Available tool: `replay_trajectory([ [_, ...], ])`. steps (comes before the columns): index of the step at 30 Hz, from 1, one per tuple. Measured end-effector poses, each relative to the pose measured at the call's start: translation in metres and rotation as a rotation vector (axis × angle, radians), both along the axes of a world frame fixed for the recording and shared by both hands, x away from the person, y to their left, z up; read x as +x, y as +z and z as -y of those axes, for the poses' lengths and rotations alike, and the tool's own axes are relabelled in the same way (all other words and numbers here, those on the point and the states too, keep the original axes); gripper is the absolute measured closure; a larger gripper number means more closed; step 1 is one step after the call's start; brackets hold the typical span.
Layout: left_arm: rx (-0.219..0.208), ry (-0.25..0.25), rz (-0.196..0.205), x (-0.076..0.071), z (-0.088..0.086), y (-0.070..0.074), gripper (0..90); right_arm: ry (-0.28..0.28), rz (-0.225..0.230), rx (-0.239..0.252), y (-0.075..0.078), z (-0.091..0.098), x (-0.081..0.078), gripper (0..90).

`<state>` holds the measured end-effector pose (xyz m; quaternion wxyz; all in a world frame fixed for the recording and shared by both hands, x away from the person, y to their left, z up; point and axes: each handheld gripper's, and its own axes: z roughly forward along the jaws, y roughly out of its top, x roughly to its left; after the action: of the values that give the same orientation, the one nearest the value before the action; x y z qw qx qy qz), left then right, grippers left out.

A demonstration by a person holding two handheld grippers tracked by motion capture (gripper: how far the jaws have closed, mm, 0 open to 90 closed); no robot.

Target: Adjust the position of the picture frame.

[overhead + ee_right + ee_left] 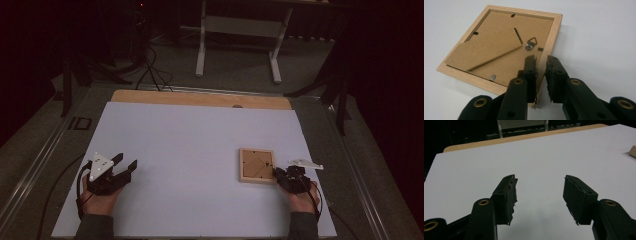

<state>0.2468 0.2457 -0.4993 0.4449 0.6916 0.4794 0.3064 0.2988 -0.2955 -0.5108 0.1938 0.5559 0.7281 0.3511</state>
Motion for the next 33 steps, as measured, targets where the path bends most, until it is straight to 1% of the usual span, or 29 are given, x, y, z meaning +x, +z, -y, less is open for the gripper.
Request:
replay_trajectory([
  [5,0.006,-0.011,0.004,0.0,0.002,0.0,43.5,0.015,0.007,-0.014,0.0,-0.007,0.001,78.6],
  [15,0.012,-0.015,0.003,0.0,0.003,0.0,43.5,0.032,0.012,-0.031,0.0,-0.024,0.004,78.8],
  [18,0.016,-0.02,0.002,0.001,0.004,-0.001,43.5,0.04,0.014,-0.043,0.0,-0.031,0.004,78.8],
  [20,0.017,-0.02,0.001,0.001,0.004,-0.001,43.5,0.053,0.02,-0.061,0.0,-0.04,0.005,78.8],
  [22,0.017,-0.022,0.002,0.001,0.004,-0.001,43.5,0.055,0.019,-0.064,0.0,-0.043,0.005,78.9],
  [24,0.016,-0.023,0.002,0.001,0.005,-0.001,43.5,0.069,0.021,-0.082,0.001,-0.052,0.006,78.9],
  [25,0.016,-0.024,0.002,0.001,0.005,-0.001,43.5,0.069,0.021,-0.082,0.001,-0.052,0.006,78.9],
  [29,0.017,-0.027,0.003,0.001,0.005,-0.001,43.5,0.089,0.023,-0.092,0.001,-0.061,0.009,79.3],
  [30,0.017,-0.028,0.003,0.001,0.005,-0.001,43.5,0.098,0.018,-0.091,0.001,-0.065,0.011,79.4],
  [33,0.016,-0.03,0.003,0.001,0.005,-0.001,43.5,0.105,0.015,-0.088,0.001,-0.069,0.013,79.6],
])
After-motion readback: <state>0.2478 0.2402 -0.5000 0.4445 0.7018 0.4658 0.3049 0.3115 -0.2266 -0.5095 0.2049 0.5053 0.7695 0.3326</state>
